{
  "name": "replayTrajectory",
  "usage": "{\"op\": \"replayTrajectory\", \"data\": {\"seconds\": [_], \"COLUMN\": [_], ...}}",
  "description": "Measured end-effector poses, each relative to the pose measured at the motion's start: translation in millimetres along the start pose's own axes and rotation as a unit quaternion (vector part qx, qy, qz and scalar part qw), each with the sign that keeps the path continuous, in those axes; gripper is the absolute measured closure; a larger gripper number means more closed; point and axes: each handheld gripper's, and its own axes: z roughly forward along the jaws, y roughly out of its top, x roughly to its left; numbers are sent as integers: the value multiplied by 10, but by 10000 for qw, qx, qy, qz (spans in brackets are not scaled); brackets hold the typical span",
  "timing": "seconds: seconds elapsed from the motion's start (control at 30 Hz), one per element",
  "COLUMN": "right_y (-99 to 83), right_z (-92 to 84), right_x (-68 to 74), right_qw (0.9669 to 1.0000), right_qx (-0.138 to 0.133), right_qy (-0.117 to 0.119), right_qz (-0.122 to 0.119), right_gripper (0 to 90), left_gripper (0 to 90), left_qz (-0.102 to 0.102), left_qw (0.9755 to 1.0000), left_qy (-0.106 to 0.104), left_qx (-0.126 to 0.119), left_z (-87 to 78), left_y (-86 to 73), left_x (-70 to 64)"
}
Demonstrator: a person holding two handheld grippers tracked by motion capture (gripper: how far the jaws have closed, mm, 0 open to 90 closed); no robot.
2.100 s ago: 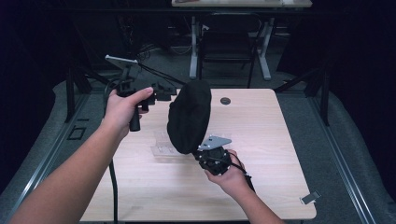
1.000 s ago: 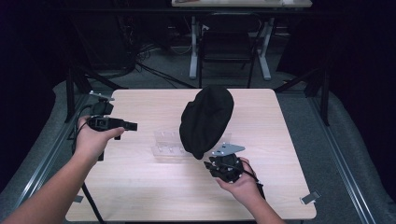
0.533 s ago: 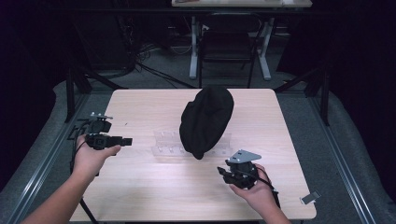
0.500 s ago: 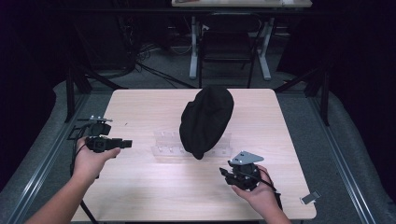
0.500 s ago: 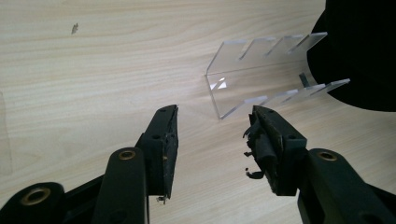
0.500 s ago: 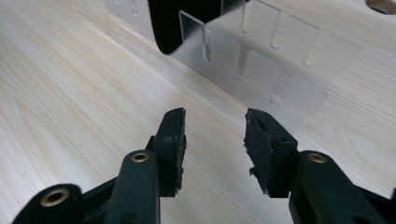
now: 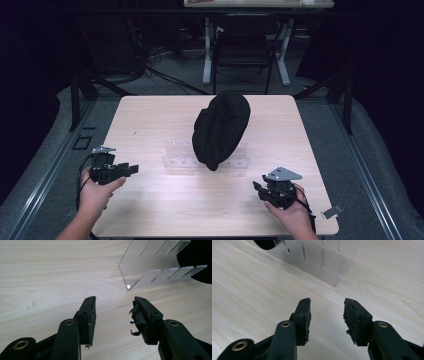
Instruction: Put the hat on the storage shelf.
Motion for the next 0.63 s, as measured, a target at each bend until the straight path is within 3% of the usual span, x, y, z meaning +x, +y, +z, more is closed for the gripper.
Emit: {"op": "replayTrajectory", "data": {"seconds": [0.07, 0.2, 0.3, 0.47, 0.63], "right_y": [-34, -105, -151, -207, -228], "right_z": [-11, -23, -16, -9, 18], "right_x": [-39, -118, -185, -270, -311], "right_qw": [10000, 9998, 9997, 9989, 9982], "right_qx": [-21, -22, -13, -123, -85], "right_qy": [-36, -79, -102, -149, -347], "right_qz": [49, 163, 240, 431, 482], "right_gripper": [572, 574, 568, 499, 394], "left_gripper": [492, 476, 474, 369, 308], "left_qz": [-55, -212, -182, -10, 48], "left_qw": [9999, 9993, 9987, 9972, 9976], "left_qy": [-64, 34, 256, 674, 521], "left_qx": [-126, -298, -397, -339, -449], "left_z": [16, 52, 86, 149, 130], "left_y": [-86, -268, -376, -488, -538], "left_x": [25, 65, 89, 109, 97]}}
